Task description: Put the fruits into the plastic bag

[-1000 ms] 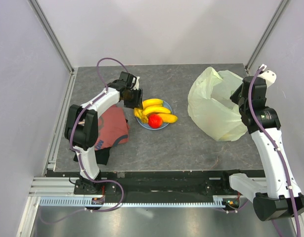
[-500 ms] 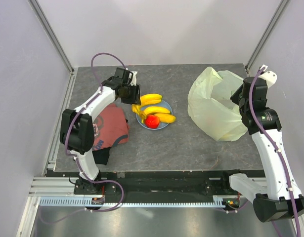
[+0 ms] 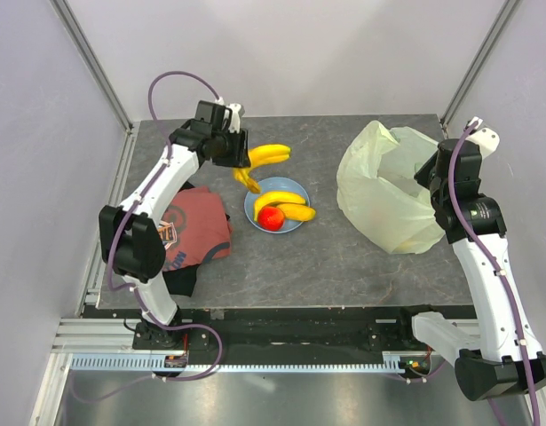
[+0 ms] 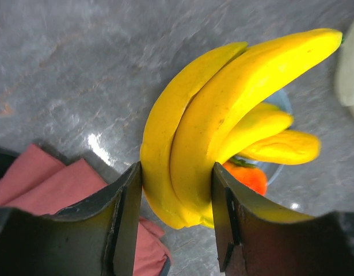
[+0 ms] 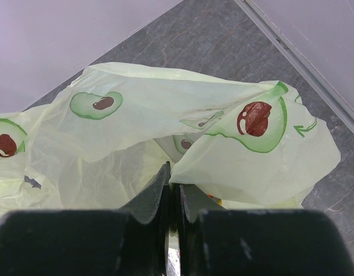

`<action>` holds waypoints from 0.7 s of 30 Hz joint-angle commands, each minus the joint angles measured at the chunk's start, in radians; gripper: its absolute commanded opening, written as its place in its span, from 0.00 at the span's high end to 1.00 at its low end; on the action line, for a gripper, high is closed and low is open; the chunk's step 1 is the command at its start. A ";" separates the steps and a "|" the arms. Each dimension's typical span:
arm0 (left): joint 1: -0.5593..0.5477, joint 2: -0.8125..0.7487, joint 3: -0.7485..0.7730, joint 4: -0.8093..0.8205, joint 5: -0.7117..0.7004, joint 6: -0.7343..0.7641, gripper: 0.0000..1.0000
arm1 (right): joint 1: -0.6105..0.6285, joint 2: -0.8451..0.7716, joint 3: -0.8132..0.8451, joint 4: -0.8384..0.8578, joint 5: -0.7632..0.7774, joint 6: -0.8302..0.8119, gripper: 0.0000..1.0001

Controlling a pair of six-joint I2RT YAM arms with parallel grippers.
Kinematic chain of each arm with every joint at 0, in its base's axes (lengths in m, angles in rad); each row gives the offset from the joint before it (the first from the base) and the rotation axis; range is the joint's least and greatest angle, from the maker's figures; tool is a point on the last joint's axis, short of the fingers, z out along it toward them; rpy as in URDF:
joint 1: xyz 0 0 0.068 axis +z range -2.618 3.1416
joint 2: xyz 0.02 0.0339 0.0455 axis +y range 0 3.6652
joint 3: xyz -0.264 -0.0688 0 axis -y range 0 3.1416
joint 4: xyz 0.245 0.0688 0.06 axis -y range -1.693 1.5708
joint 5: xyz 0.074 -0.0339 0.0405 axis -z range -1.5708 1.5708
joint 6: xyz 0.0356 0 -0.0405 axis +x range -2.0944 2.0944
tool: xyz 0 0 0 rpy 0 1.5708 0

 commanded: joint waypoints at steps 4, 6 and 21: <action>-0.006 -0.070 0.291 0.030 0.275 -0.023 0.80 | -0.003 -0.005 0.024 0.040 -0.041 0.033 0.88; -0.035 -0.070 0.389 0.061 0.331 -0.064 0.80 | -0.003 0.009 0.028 0.046 -0.057 0.056 0.89; -0.348 0.126 0.631 0.510 0.443 -0.386 0.83 | 0.023 -0.039 -0.010 0.109 -0.175 0.136 0.91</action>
